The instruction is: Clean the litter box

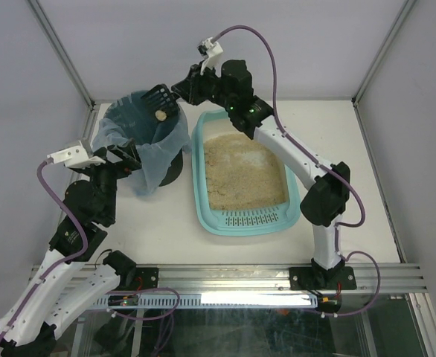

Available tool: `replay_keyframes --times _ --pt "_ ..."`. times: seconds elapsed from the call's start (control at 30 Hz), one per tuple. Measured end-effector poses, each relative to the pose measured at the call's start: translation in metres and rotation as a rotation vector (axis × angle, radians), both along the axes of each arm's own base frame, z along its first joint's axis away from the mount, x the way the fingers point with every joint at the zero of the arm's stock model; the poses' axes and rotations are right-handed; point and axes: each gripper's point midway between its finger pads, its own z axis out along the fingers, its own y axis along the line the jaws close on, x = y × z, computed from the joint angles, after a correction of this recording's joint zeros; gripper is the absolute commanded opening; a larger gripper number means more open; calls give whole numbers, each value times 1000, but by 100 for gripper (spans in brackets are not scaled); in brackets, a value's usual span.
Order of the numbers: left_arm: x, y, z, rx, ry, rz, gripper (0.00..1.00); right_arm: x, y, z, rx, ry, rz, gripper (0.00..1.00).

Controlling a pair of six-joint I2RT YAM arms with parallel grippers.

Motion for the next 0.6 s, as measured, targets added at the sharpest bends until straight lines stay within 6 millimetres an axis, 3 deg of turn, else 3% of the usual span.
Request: replay_keyframes --times 0.3,0.5,0.6 --pt "6 -2 -5 5 19 0 88 -17 18 10 -134 -266 52 0" --pt "9 -11 -9 19 31 -36 88 -14 13 13 -139 -298 29 0" --pt "12 -19 -11 30 40 -70 88 -21 1 13 -127 -279 7 0"
